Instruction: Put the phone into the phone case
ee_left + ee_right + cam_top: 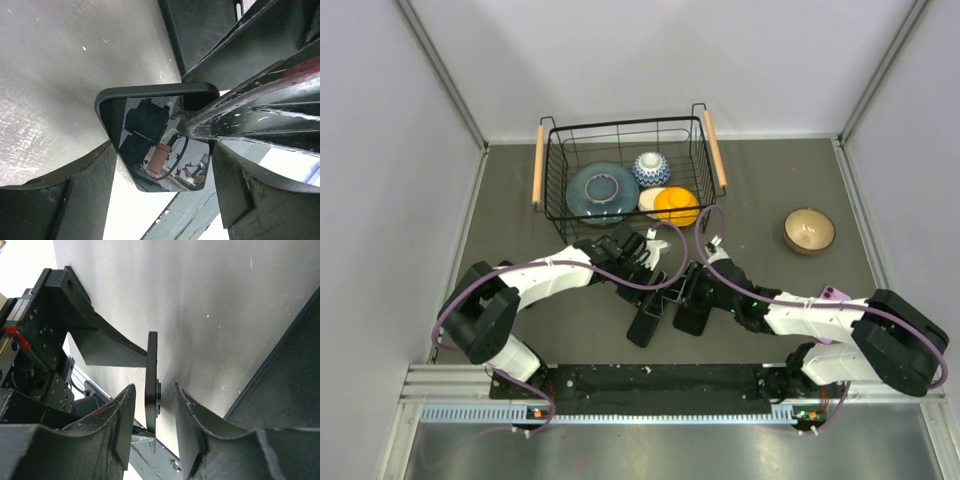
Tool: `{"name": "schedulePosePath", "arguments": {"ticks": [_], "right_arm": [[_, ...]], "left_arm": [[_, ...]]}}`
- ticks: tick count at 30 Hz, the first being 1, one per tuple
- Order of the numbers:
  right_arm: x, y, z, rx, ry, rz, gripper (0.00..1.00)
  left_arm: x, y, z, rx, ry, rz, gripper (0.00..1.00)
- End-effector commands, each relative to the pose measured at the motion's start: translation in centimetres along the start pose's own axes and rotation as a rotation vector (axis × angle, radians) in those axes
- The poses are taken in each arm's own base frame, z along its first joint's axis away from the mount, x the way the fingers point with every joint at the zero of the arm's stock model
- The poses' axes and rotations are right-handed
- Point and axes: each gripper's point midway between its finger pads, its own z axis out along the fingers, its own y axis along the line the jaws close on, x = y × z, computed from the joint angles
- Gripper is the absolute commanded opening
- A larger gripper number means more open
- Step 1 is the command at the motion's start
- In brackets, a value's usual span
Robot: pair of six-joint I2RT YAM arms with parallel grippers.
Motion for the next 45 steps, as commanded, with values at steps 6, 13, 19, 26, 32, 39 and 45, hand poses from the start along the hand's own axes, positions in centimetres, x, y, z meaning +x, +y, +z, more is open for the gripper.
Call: {"name": "schedulePosePath", "arguments": {"ticks": [6, 13, 19, 26, 32, 39, 45], "right_arm": [[-0.6, 2.7, 0.0, -0.061, -0.029, -0.034, 0.00], [-2.8, 4.4, -2.7, -0.100, -0.079, -0.207, 0.00], [-7.2, 4.1, -7.3, -0.121, -0.211, -0.277, 0.00], [-11.2, 0.2, -11.2, 0.001, -0.324, -0.332, 0.00], [-12.2, -3.5, -10.3, 0.073, -0.310, -0.353, 0.00], [-10.2, -3.4, -8.2, -0.047, -0.182, -0.367, 0.00], [-9.2, -5.0, -7.4, -0.051, -0.176, -0.366, 0.00]], "left_arm": [[-2.0, -2.0, -1.7, 0.058, -0.105, 0.039, 0.69], [-3.1, -3.5, -3.8, 0.075, -0.168, 0.055, 0.98], [-4.1, -3.7, -5.6, 0.037, -0.227, 0.090, 0.98], [-3.9, -1.7, -4.3, -0.050, -0.205, 0.039, 0.82], [-4.1, -2.0, -3.0, -0.010, -0.213, -0.006, 0.80], [-2.8, -2.2, -2.0, 0.027, -0.177, -0.021, 0.78], [-1.7, -2.3, -1.2, 0.050, -0.173, -0.037, 0.77]]}}
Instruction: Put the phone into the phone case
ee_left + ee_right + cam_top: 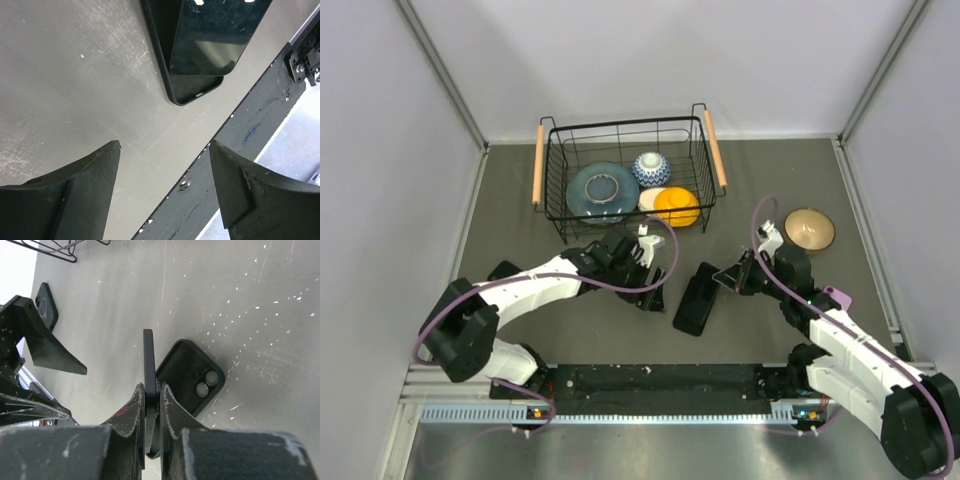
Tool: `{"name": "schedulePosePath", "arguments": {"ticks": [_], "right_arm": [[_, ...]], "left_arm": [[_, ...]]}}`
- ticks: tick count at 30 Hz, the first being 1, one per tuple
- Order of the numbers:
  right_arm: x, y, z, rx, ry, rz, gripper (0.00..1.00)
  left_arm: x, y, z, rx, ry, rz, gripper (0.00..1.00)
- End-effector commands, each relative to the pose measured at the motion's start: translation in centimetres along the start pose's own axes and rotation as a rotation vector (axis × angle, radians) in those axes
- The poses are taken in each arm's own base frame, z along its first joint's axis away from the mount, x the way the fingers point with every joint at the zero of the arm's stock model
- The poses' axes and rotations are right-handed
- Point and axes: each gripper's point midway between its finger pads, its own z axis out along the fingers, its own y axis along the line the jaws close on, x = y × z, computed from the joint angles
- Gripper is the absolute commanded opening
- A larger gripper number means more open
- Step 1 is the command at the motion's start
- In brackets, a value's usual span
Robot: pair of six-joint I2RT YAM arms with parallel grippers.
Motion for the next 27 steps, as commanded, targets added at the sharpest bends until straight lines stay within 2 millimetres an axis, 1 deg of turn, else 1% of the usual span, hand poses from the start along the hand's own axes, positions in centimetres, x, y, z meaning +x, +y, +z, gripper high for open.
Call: {"name": "schedulePosePath", "arguments": {"ticks": [1, 2, 3, 5, 6, 7, 9, 11, 16, 20, 23, 25, 27], "right_arm": [[0.3, 0.3, 0.4, -0.072, -0.029, -0.036, 0.00], [0.3, 0.3, 0.4, -0.071, -0.035, -0.025, 0.00], [0.4, 0.2, 0.5, -0.071, -0.035, -0.019, 0.00], [1.3, -0.1, 0.6, -0.071, -0.018, 0.008, 0.00], [1.1, 0.0, 0.7, -0.082, -0.031, 0.006, 0.00], [1.6, -0.3, 0.7, -0.077, -0.023, 0.024, 0.00], [1.7, -0.6, 0.8, -0.070, -0.031, 0.028, 0.00], [2.5, -1.5, 0.9, -0.046, -0.024, 0.039, 0.00], [3.6, -1.9, 1.0, -0.053, -0.012, 0.078, 0.00], [4.3, -2.1, 1.1, -0.053, 0.004, 0.107, 0.00], [5.0, -2.6, 1.1, -0.038, 0.028, 0.121, 0.00], [5.4, -2.9, 1.2, -0.026, 0.048, 0.119, 0.00], [5.5, -2.9, 1.2, -0.032, 0.050, 0.119, 0.00]], "left_arm": [[0.0, -1.0, 0.6, 0.057, -0.028, -0.009, 0.77], [-0.2, -1.2, 0.7, 0.068, -0.038, -0.004, 0.76], [0.1, -1.2, 1.0, 0.073, -0.031, -0.013, 0.75], [0.2, -1.6, 1.3, 0.093, -0.029, -0.018, 0.74], [0.2, -1.8, 1.5, 0.104, -0.023, -0.021, 0.73], [0.3, -2.1, 1.6, 0.117, -0.018, -0.023, 0.72], [0.3, -2.6, 2.0, 0.142, -0.011, -0.023, 0.71], [0.6, -2.8, 2.3, 0.144, 0.000, -0.022, 0.71], [1.2, -3.6, 3.4, 0.161, 0.020, -0.019, 0.70], [2.1, -3.4, 4.6, 0.148, 0.059, -0.013, 0.69], [2.5, -3.3, 5.2, 0.156, 0.071, -0.015, 0.67], [2.8, -3.5, 5.3, 0.168, 0.079, -0.016, 0.64], [3.0, -3.6, 5.4, 0.176, 0.084, -0.012, 0.62]]}}
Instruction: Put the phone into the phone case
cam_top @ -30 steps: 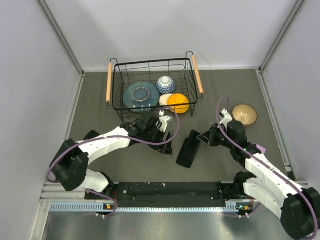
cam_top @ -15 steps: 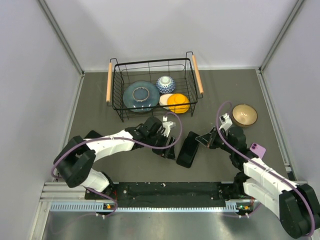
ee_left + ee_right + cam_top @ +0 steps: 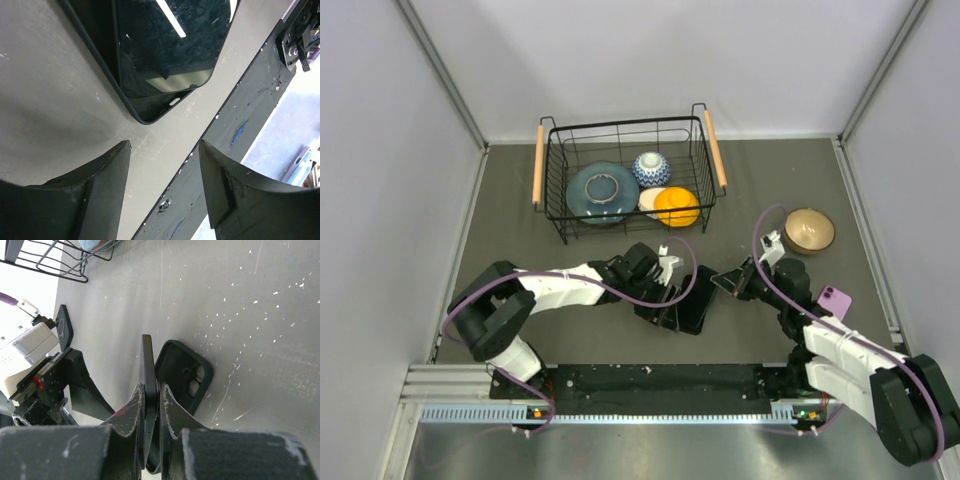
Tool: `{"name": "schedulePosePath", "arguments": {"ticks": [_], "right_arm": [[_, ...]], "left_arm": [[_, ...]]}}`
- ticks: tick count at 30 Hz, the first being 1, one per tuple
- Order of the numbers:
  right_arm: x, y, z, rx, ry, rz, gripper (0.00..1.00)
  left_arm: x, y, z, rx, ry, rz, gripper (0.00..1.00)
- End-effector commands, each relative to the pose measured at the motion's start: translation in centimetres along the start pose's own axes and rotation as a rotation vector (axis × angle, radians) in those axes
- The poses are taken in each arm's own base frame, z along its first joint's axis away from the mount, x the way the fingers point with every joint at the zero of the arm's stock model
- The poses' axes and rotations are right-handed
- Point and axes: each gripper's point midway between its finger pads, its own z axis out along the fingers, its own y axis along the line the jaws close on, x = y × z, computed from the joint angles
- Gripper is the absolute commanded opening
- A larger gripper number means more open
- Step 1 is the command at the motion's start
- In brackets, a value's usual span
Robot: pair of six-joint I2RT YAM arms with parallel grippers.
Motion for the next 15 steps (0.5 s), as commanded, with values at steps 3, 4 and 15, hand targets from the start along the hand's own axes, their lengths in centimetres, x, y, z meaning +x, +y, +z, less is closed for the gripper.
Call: {"name": "schedulePosePath", "arguments": {"ticks": [3, 4, 15], "right_arm": [[3.7, -2.1, -0.5, 0.038, 0.126, -0.009, 0.00], [3.6, -2.1, -0.5, 0.039, 0.126, -0.017, 0.00], [4.6, -1.6, -0.2, -0.035, 0.155, -0.043, 0.02]], "left_arm": [[-0.2, -0.9, 0.5, 0.050, -0.022, 0.045, 0.52], [0.0, -0.6, 0.6, 0.043, -0.017, 0.044, 0.44], [1.3, 0.6, 1.9, -0.039, 0.019, 0.001, 0.04]]}}
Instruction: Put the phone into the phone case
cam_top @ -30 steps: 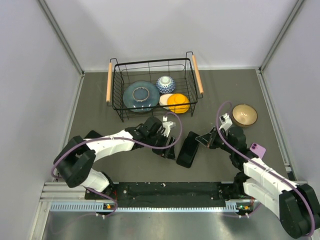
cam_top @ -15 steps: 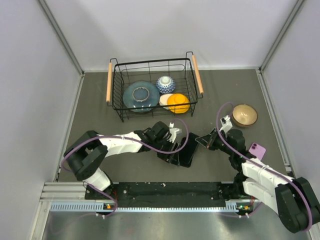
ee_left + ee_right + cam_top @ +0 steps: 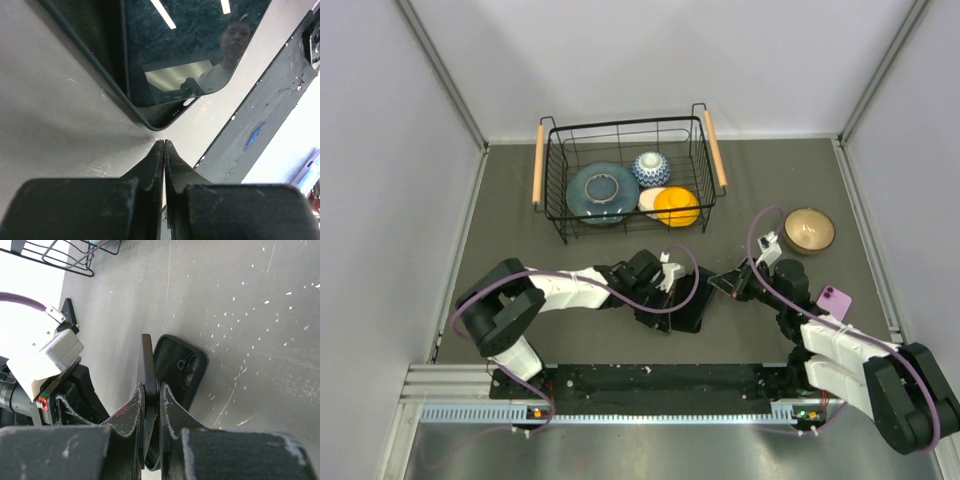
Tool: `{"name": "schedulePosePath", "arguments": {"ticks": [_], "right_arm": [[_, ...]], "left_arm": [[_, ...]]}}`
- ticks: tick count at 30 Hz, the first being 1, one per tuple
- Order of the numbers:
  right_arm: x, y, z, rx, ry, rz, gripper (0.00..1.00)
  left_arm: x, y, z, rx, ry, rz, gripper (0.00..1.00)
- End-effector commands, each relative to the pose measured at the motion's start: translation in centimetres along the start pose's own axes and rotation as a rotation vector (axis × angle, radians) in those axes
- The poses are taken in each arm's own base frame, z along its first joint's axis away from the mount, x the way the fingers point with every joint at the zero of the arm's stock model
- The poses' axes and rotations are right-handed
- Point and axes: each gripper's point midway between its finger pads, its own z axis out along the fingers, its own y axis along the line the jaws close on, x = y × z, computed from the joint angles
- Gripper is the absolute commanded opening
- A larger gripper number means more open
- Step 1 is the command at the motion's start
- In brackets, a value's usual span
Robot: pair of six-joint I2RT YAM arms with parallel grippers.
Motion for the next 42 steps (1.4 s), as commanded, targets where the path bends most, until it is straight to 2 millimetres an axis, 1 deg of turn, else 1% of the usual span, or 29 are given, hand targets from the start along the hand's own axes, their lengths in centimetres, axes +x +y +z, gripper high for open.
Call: {"name": "schedulePosePath", "arguments": {"ticks": [1, 2, 6, 7, 11, 14, 15, 16, 17, 18, 19, 20, 21, 23, 24, 27, 29, 31, 32, 33, 36, 40, 42], "right_arm": [[4.1, -1.5, -0.5, -0.011, 0.144, -0.033, 0.02], [4.1, -1.4, -0.4, -0.012, 0.152, -0.033, 0.02], [4.1, -1.6, -0.2, -0.010, 0.156, -0.044, 0.01], [4.1, -1.6, -0.2, -0.016, 0.155, -0.055, 0.01], [4.2, -1.6, -0.2, -0.016, 0.152, -0.077, 0.00], [4.3, -1.5, 0.0, -0.010, 0.162, -0.097, 0.00], [4.3, -1.4, 0.1, -0.004, 0.172, -0.101, 0.00], [4.5, -1.4, 0.2, -0.002, 0.182, -0.127, 0.00], [4.6, -1.4, 0.2, 0.003, 0.193, -0.138, 0.00], [4.1, -1.1, 0.4, 0.007, 0.192, -0.156, 0.00], [4.4, -1.7, 0.3, 0.039, 0.213, -0.164, 0.00], [4.3, -1.7, 0.4, 0.045, 0.217, -0.167, 0.00], [3.8, -1.5, 0.6, 0.042, 0.211, -0.181, 0.00], [4.0, -1.7, 0.7, 0.054, 0.235, -0.183, 0.01], [3.6, -1.4, 1.0, 0.050, 0.236, -0.200, 0.02], [4.3, -1.1, 1.3, 0.026, 0.307, -0.202, 0.03], [4.7, -0.9, 1.5, 0.013, 0.339, -0.197, 0.02], [5.5, -0.8, 1.6, -0.001, 0.380, -0.181, 0.01], [5.6, -0.4, 1.8, -0.017, 0.388, -0.188, 0.00], [6.5, -0.1, 1.9, -0.026, 0.418, -0.196, 0.00], [7.6, 0.6, 2.1, -0.044, 0.451, -0.214, 0.00], [8.4, 0.2, 1.9, -0.043, 0.477, -0.201, 0.00], [8.5, -0.1, 1.9, -0.021, 0.498, -0.210, 0.02]], "left_arm": [[-0.2, -0.4, 0.7, -0.008, -0.014, 0.010, 0.02], [-0.1, -0.4, 0.9, -0.009, -0.009, 0.007, 0.00], [0.2, -0.3, 1.5, -0.029, 0.009, 0.003, 0.00], [0.2, 0.0, 1.6, -0.049, 0.005, 0.000, 0.00], [0.7, 1.7, 1.2, -0.143, 0.002, -0.025, 0.00], [0.2, 2.1, 0.3, -0.189, -0.044, -0.048, 0.00], [0.1, 2.0, 0.0, -0.197, -0.061, -0.075, 0.02], [-0.3, 1.8, -0.6, -0.202, -0.089, -0.090, 0.07], [-0.6, 2.0, -1.0, -0.219, -0.108, -0.110, 0.09], [-0.9, 2.0, -1.3, -0.222, -0.120, -0.151, 0.10], [-1.3, 1.6, -1.8, -0.210, -0.136, -0.159, 0.11], [-1.7, 1.6, -2.0, -0.215, -0.155, -0.167, 0.15], [-2.0, 1.7, -2.3, -0.221, -0.171, -0.186, 0.17], [-2.6, 1.9, -3.2, -0.238, -0.205, -0.217, 0.21], [-3.2, 2.0, -3.8, -0.239, -0.236, -0.253, 0.23], [-4.3, 3.1, -4.8, -0.264, -0.293, -0.299, 0.24], [-4.7, 4.0, -5.3, -0.300, -0.317, -0.314, 0.24], [-5.1, 4.4, -5.5, -0.323, -0.335, -0.310, 0.25], [-5.1, 4.5, -5.5, -0.330, -0.338, -0.310, 0.27], [-5.2, 4.6, -5.5, -0.334, -0.342, -0.314, 0.28], [-5.4, 4.9, -5.4, -0.337, -0.356, -0.323, 0.30], [-5.3, 5.0, -5.1, -0.331, -0.358, -0.328, 0.31], [-5.2, 5.3, -5.0, -0.336, -0.356, -0.333, 0.31]]}}
